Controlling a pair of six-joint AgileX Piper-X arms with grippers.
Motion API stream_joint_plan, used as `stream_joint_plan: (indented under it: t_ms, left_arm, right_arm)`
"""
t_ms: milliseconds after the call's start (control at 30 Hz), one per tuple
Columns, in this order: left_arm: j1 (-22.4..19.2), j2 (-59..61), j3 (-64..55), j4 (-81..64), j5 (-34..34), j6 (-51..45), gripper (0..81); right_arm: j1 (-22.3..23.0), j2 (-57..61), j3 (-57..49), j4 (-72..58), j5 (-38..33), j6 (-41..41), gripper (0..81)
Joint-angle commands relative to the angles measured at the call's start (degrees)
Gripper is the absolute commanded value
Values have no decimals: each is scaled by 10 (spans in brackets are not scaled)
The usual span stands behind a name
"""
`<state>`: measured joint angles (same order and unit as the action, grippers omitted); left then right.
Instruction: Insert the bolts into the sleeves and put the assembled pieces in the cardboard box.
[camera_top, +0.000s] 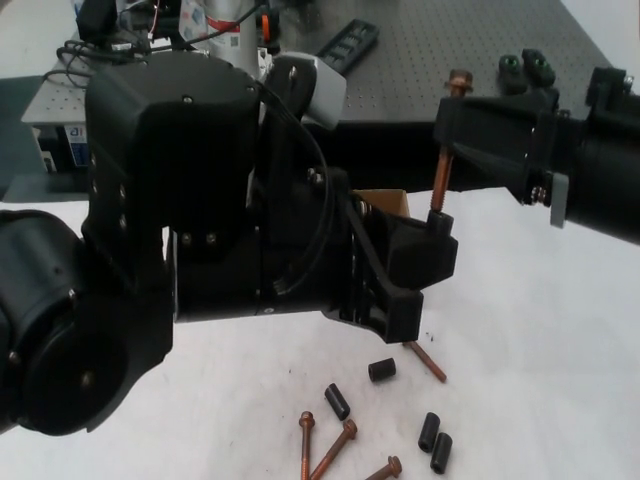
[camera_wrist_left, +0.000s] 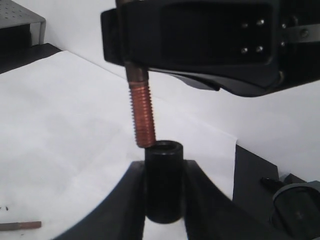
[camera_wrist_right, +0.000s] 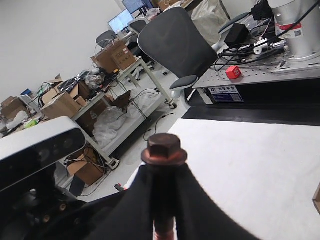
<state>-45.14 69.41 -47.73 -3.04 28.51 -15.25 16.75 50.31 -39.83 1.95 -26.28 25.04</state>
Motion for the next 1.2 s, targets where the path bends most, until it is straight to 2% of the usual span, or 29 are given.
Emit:
stream_joint_plan:
  t_ms: [0, 600, 633, 700, 767, 800, 933, 1100, 1167]
  left_arm:
    - [1, -7, -9, -35, -28, 7, 7]
    - [1, -7, -9, -35, -43, 21, 7]
    - [1, -7, -9, -35, -43, 25, 7]
    - [1, -7, -9, -35, -43, 25, 7]
    - [1, -7, -9, -35, -43, 30, 7]
    - [1, -7, -9, -35, -43, 39, 7]
    - [1, -7, -9, -35, -46, 65, 7]
    - [6, 5, -9, -56, -172, 65, 7]
    - [20, 33, -12, -98, -194, 56, 7]
  right_arm:
    - [1, -1, -3, 7, -18, -2, 30]
    - [1, -1, -3, 18, -24, -2, 17]
    - [1, -1, -3, 18, -36, -2, 65]
    - [1, 0, -3, 16, -57, -2, 258]
    - [1, 0, -3, 17, -59, -2, 415]
    - [1, 0, -3, 19, -59, -2, 438]
    - [-7, -2, -3, 20, -50, -2, 425]
    - [-53, -45, -4, 74, -33, -8, 425]
    - [-76, -77, -4, 120, -18, -25, 425]
